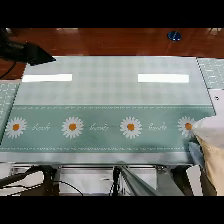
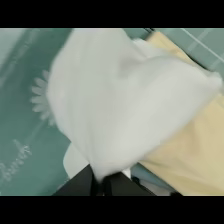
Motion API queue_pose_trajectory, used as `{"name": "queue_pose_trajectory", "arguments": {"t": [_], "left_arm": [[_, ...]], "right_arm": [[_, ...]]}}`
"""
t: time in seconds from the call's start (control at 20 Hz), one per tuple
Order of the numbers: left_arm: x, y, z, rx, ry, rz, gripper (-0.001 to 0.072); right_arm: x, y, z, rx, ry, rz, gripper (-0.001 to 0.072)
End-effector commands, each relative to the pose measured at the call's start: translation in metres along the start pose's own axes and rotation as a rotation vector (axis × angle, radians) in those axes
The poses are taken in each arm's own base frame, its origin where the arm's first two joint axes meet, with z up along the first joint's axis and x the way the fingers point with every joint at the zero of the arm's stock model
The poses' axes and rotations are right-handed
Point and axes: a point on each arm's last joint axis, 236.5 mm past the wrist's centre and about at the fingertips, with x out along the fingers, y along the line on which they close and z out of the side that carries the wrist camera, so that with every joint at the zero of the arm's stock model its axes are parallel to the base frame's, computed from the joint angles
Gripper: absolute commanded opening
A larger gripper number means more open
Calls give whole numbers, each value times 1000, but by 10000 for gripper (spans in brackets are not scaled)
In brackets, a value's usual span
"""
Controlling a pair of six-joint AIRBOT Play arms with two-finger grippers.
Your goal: Fold the shirts.
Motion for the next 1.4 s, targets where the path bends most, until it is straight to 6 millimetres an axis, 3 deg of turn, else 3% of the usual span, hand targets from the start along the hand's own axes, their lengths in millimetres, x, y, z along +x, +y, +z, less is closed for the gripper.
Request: {"name": "queue_pose_trajectory", "arguments": {"t": [0.0, 0.1, 0.35, 0.55, 0.8, 0.85, 0.95, 1.0, 1.05, 1.2, 1.3, 1.35], "left_arm": [[-6, 18, 19, 33, -87, 55, 26], [-12, 29, 20, 15, -97, 71, 27], [-27, 74, 18, -64, -121, 122, 27], [-40, 102, 15, -120, -143, 155, 27], [-47, 111, 22, -129, -184, 171, 27], [-48, 112, 25, -130, -195, 178, 27], [-48, 112, 25, -130, -196, 178, 27], [-48, 112, 25, -130, -196, 178, 27], [-48, 112, 25, -130, -196, 178, 27], [-48, 113, 25, -130, -196, 179, 27], [-47, 114, 25, -132, -198, 181, 28], [-47, 115, 27, -131, -204, 183, 31]], "right_arm": [[28, -72, -64, 77, 195, -292, 21], [22, -111, -76, 119, 243, -470, 21], [-11, -177, -94, 156, 339, -831, 21], [13, -193, -102, 90, 519, -891, 21], [44, -212, -113, 44, 588, -904, 24], [46, -218, -121, 50, 614, -890, 61], [47, -231, -131, 45, 639, -858, 344], [48, -238, -132, 59, 624, -857, 405], [49, -244, -131, 74, 600, -860, 411], [45, -268, -105, 84, 449, -960, 416], [41, -281, -61, 100, 232, -1009, 487], [33, -282, -22, 107, 65, -1013, 491]]}}
